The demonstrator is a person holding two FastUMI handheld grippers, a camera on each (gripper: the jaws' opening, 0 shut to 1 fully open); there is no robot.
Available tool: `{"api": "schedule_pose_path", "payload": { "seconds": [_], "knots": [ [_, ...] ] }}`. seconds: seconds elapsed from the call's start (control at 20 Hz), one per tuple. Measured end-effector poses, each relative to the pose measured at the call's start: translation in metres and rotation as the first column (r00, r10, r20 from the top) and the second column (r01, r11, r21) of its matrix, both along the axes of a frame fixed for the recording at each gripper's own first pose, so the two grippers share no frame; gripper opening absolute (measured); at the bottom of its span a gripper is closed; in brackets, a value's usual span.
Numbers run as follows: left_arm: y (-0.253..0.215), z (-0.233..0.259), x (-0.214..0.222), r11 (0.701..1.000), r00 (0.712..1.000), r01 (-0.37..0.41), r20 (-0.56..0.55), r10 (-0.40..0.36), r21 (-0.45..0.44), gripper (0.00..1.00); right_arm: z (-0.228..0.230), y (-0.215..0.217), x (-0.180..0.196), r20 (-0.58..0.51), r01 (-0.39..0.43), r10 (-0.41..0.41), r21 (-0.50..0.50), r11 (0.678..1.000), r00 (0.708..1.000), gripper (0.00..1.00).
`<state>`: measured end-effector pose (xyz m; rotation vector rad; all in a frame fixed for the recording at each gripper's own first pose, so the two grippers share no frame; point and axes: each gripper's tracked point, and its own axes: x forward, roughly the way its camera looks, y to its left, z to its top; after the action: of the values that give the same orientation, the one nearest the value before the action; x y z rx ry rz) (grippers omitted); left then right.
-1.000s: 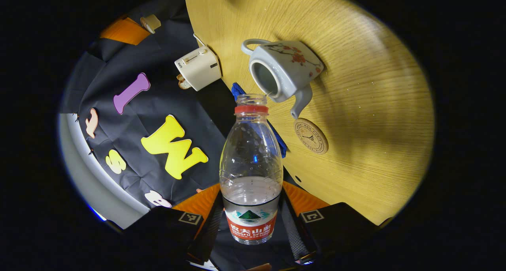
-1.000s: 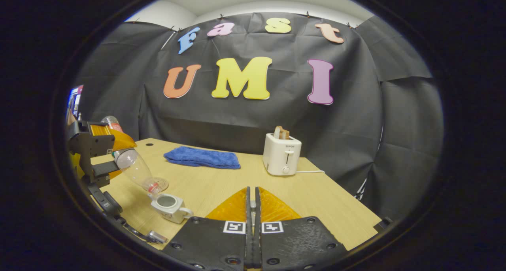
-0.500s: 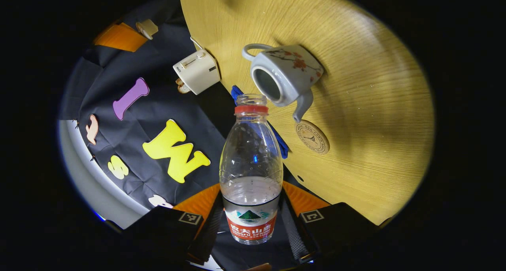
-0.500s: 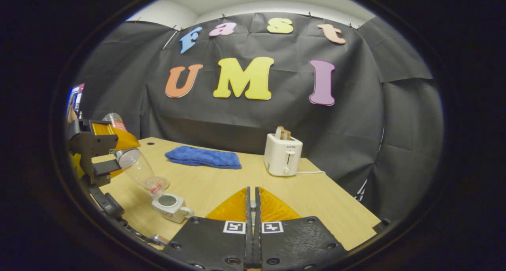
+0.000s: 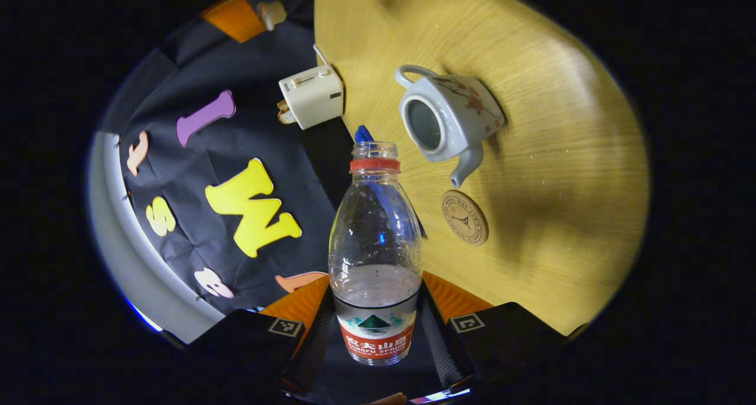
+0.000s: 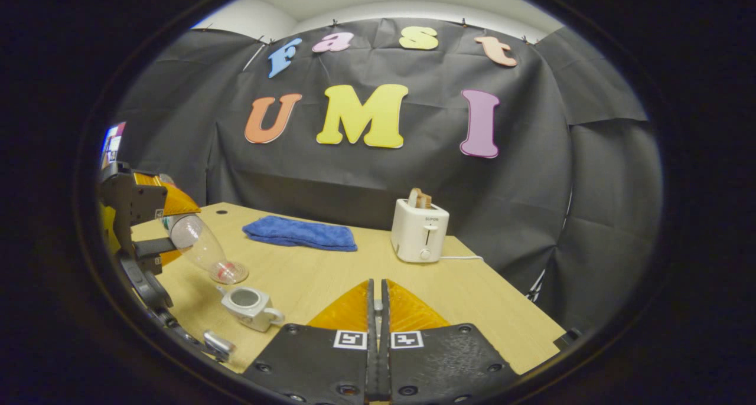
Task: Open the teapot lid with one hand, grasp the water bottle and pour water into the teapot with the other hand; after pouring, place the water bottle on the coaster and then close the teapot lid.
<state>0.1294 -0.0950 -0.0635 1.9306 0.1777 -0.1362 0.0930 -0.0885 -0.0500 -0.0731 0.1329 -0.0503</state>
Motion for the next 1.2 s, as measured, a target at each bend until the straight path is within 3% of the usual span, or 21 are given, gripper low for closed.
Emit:
{"api": "schedule_pose_path", "payload": {
  "seconds": [0.1, 0.25, 0.35, 0.4, 0.6, 0.8, 0.85, 1.05, 1.1, 1.2],
  "knots": [
    [0.002, -0.007, 0.001, 0.991, 0.999, -0.02, -0.032, 0.016, -0.129, 0.76, 0.0, -0.002, -0.001, 0.0, 0.01, -0.01, -0.003, 1.0, 1.0, 0.0],
    [0.009, -0.003, 0.004, 0.955, 0.998, -0.061, -0.031, 0.055, -0.289, 0.75, 0.002, -0.003, -0.001, 0.003, 0.016, -0.016, -0.002, 1.0, 1.0, 0.0],
    [0.019, 0.004, 0.007, 0.907, 0.995, -0.096, -0.021, 0.096, -0.41, 0.78, 0.002, -0.002, -0.003, 0.003, 0.016, -0.016, -0.003, 1.0, 1.0, 0.0],
    [0.022, 0.006, 0.009, 0.867, 0.993, -0.114, -0.021, 0.119, -0.485, 0.75, 0.001, -0.001, -0.002, 0.002, 0.013, -0.013, -0.004, 1.0, 1.0, 0.0],
    [0.016, 0.01, 0.015, 0.641, 0.989, -0.128, -0.046, 0.144, -0.757, 0.76, -0.003, 0.005, -0.001, -0.009, 0.003, -0.003, -0.007, 1.0, 1.0, 0.0],
    [0.004, 0.026, 0.029, 0.396, 0.993, -0.069, -0.024, 0.118, -0.916, 0.76, -0.005, 0.006, 0.0, -0.016, 0.007, -0.007, -0.01, 1.0, 1.0, 0.0],
    [0.001, 0.029, 0.033, 0.33, 0.994, -0.056, -0.02, 0.111, -0.942, 0.76, -0.004, 0.007, 0.0, -0.013, 0.005, -0.005, -0.009, 1.0, 1.0, 0.0],
    [0.001, 0.03, 0.045, 0.001, 0.993, -0.021, -0.021, 0.117, -1.0, 0.76, -0.004, 0.011, -0.001, -0.008, 0.0, 0.0, -0.01, 1.0, 1.0, 0.0],
    [-0.003, 0.029, 0.052, -0.068, 0.993, -0.02, -0.028, 0.117, -0.997, 0.76, -0.005, 0.012, -0.001, -0.006, 0.001, -0.001, -0.01, 1.0, 1.0, 0.0],
    [-0.004, 0.033, 0.065, -0.166, 0.994, -0.001, -0.02, 0.111, -0.986, 0.76, -0.009, 0.01, 0.0, -0.015, 0.008, -0.009, -0.016, 1.0, 1.0, 0.0]
  ]
}}
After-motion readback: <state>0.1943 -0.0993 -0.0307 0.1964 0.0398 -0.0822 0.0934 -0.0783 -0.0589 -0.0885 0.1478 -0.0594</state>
